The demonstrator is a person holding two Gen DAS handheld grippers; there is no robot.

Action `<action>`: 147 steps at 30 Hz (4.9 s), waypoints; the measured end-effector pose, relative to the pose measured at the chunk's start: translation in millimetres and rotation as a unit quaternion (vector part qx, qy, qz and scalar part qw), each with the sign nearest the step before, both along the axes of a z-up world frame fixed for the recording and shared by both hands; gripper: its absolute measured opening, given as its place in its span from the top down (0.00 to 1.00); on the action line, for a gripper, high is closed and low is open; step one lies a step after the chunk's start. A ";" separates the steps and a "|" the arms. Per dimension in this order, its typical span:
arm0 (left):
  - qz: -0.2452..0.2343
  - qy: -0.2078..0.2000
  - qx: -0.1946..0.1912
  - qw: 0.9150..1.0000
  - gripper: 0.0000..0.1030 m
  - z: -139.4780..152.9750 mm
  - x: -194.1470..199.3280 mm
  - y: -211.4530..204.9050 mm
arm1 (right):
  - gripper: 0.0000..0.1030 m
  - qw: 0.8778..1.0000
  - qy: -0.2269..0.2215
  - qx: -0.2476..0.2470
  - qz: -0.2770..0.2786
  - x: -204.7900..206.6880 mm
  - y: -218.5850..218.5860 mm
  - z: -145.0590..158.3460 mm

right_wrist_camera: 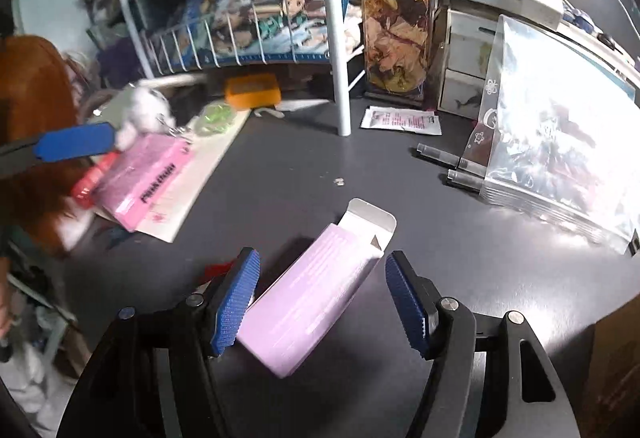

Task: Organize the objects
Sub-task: 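Return the right tool and grasp the lavender paper box, then carry the lavender box into the cardboard box and open the right gripper, then return the right tool and grasp the white plush with red bow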

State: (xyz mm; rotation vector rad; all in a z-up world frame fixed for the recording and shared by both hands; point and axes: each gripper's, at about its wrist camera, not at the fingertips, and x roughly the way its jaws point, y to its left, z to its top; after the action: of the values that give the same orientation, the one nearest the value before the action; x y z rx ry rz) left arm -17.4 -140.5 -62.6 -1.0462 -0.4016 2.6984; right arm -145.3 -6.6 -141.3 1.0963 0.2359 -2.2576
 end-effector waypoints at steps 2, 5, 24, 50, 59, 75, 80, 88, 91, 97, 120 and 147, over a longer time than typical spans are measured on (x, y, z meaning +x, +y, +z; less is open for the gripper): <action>0.000 0.002 0.002 1.000 0.01 0.6 0.4 -0.3 | 0.39 1.000 -0.006 0.015 0.006 -1.5 -1.3 -5.3; -0.001 0.004 0.003 1.000 0.01 1.6 -0.3 1.0 | 0.39 1.000 -0.002 0.026 0.011 2.0 6.7 -7.2; -0.003 -0.002 -0.013 1.000 0.01 6.0 -1.0 9.2 | 0.39 0.986 0.015 0.058 0.157 -5.2 12.6 -17.2; -0.112 0.026 0.026 0.993 0.08 36.6 -37.1 95.5 | 0.68 0.987 0.093 -0.013 0.133 78.6 82.8 95.1; -0.169 0.046 0.004 0.985 0.36 75.6 -57.6 156.9 | 0.68 0.989 0.126 -0.013 0.077 81.9 137.8 135.9; -0.253 0.007 -0.037 0.967 0.36 101.3 -124.6 275.3 | 0.68 0.993 0.107 -0.030 -0.030 54.3 253.8 162.1; -0.262 -0.034 -0.065 0.962 0.36 90.1 -141.7 305.0 | 0.68 0.995 0.084 -0.023 -0.050 45.2 275.2 150.0; -0.253 -0.057 -0.129 0.957 0.19 76.2 -148.3 326.2 | 0.49 0.995 0.063 0.015 -0.070 36.7 287.1 130.5; -0.252 -0.046 -0.123 0.959 0.14 82.0 -144.0 320.1 | 0.49 0.995 0.065 0.013 -0.068 38.4 290.6 131.4; -0.240 -0.019 -0.110 0.964 0.14 99.7 -127.7 292.0 | 0.49 0.995 0.074 0.006 -0.060 43.8 281.7 138.0; -0.008 -0.032 -0.064 0.997 0.13 1.2 -3.2 42.6 | 0.47 0.978 0.003 -0.033 0.204 82.7 33.1 42.0; -0.027 -0.090 0.013 0.995 0.26 -52.7 -10.1 24.2 | 0.66 0.976 0.020 0.000 0.216 63.0 -8.4 -1.7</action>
State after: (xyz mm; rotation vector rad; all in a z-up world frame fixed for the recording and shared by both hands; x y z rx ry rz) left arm -27.5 -116.3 -115.3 -1.2797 -0.4330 2.5531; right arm -82.3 -15.0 -143.0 0.8974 0.4460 -1.8908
